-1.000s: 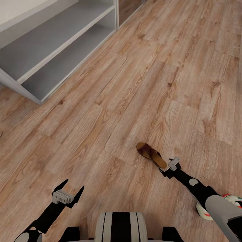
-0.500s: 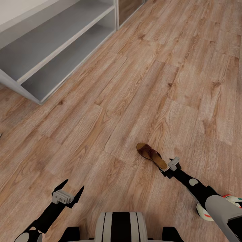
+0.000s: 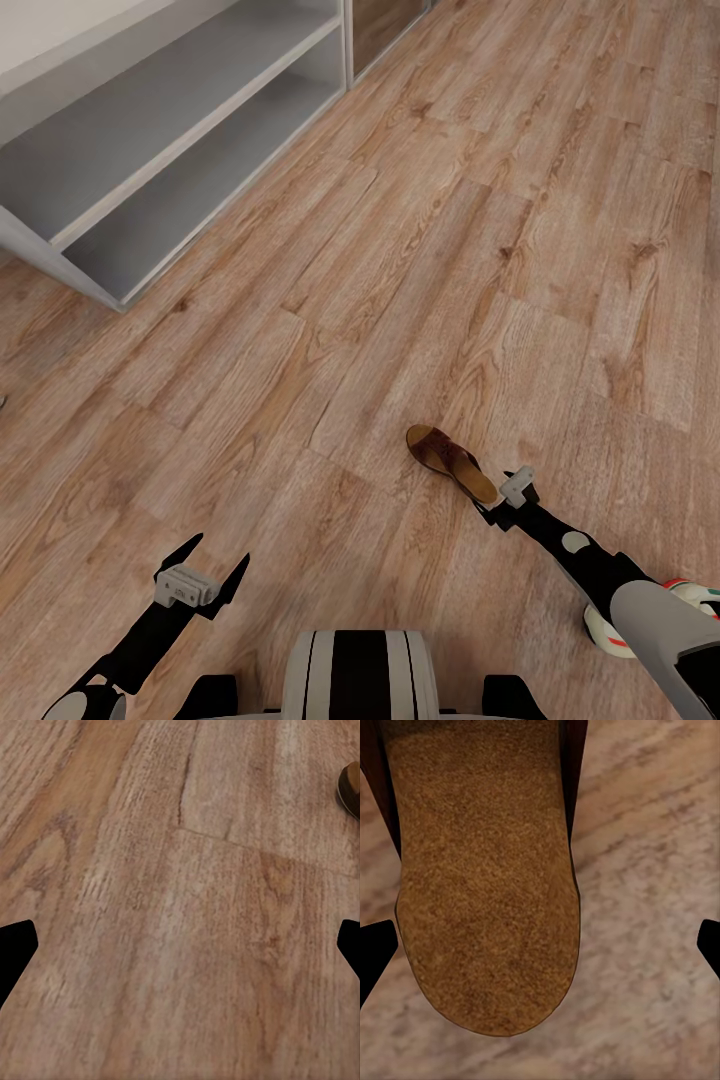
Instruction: Pick up the two gym shoes and the two sandals from the corridor floor and place them onto the hallstand (shoe rack) in the corridor, making sure they are on the rack and not on the floor. Arrange them so the two gym shoes are next to each other and the two sandals are next to each other.
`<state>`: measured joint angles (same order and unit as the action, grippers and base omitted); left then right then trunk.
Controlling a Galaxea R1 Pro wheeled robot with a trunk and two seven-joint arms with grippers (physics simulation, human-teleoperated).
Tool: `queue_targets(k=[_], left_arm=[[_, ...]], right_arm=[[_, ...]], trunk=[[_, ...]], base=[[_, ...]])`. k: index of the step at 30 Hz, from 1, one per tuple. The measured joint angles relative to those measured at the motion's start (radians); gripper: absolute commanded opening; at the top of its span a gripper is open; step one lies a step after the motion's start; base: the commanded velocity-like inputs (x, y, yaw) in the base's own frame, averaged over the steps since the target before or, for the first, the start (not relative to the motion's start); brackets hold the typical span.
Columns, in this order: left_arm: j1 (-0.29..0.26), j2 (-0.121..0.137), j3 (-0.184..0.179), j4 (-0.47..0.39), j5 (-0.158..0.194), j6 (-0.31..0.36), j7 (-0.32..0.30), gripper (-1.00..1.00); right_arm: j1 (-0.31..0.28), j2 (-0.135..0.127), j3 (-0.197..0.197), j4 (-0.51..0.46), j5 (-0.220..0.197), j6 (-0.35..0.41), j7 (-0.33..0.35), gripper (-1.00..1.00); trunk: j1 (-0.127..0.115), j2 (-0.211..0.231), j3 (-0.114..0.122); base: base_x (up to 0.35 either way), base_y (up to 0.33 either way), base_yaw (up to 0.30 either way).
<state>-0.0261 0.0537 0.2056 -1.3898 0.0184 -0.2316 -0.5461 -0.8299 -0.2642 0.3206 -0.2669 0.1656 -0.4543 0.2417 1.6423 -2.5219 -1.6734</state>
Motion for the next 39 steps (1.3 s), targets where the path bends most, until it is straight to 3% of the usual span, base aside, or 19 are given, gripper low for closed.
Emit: queue_targets(k=[39], left_arm=[[0.0, 0.0, 0.0, 0.0, 0.0, 0.0, 0.0, 1.0]], right_arm=[[0.002, 0.017, 0.003, 0.0, 0.003, -0.001, -0.001, 1.0]], trunk=[[0.0, 0.0, 0.0]], base=[[0.0, 0.0, 0.0]])
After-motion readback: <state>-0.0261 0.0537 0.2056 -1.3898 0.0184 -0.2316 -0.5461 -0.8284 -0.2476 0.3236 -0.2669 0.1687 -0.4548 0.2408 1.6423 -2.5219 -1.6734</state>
